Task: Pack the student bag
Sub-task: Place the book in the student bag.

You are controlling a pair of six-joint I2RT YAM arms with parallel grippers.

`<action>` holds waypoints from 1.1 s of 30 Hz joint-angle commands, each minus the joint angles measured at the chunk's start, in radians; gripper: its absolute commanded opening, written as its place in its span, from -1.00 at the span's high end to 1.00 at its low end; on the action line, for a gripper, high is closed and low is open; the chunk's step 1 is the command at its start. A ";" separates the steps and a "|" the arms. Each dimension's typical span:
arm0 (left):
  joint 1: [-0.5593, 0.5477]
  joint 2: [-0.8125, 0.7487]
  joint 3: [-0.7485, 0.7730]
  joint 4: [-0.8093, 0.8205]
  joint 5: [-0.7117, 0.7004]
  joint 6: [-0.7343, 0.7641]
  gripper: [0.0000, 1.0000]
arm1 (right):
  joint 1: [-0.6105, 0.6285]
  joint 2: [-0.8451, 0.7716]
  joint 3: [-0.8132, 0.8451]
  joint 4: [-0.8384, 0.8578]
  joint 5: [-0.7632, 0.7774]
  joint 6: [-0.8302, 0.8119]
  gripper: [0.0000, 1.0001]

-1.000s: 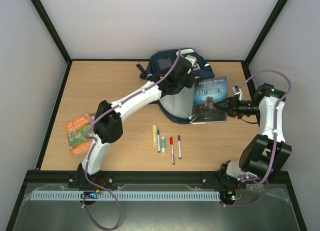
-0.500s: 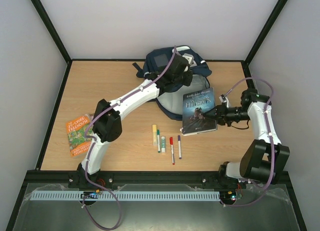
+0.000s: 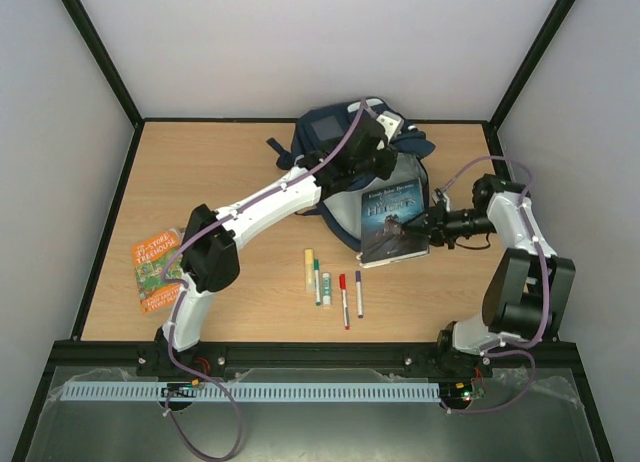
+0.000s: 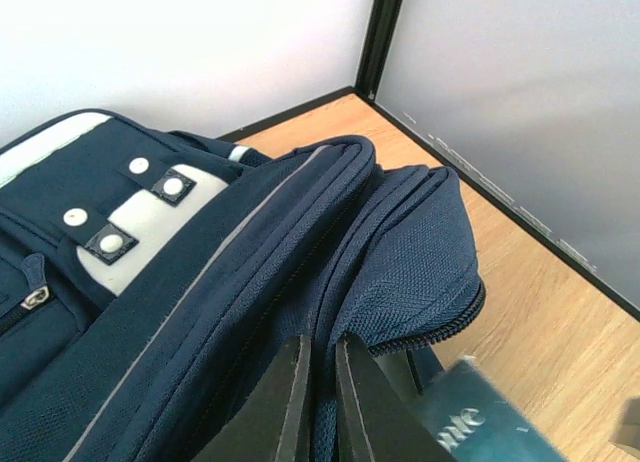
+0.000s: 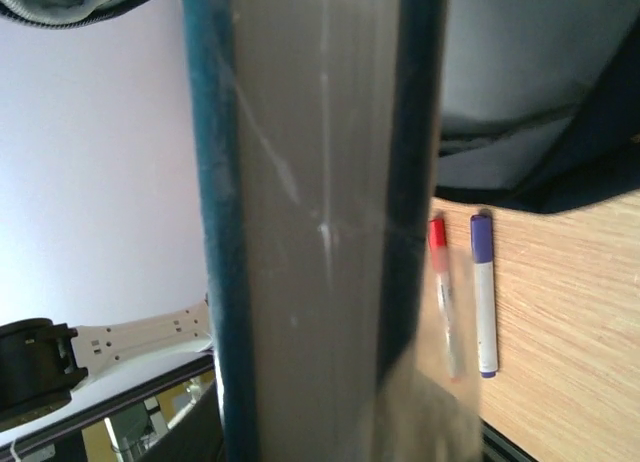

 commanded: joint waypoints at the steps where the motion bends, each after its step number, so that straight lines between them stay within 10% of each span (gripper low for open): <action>1: -0.009 -0.079 0.064 0.137 0.015 0.017 0.95 | 0.048 0.114 0.140 -0.060 -0.083 -0.078 0.98; 23: -0.015 -0.059 0.077 0.090 0.054 0.026 0.95 | 0.072 0.468 0.281 0.043 -0.244 -0.109 0.97; 33: -0.042 -0.041 0.077 0.064 0.068 0.048 0.95 | 0.080 0.485 0.233 0.436 -0.164 0.218 0.74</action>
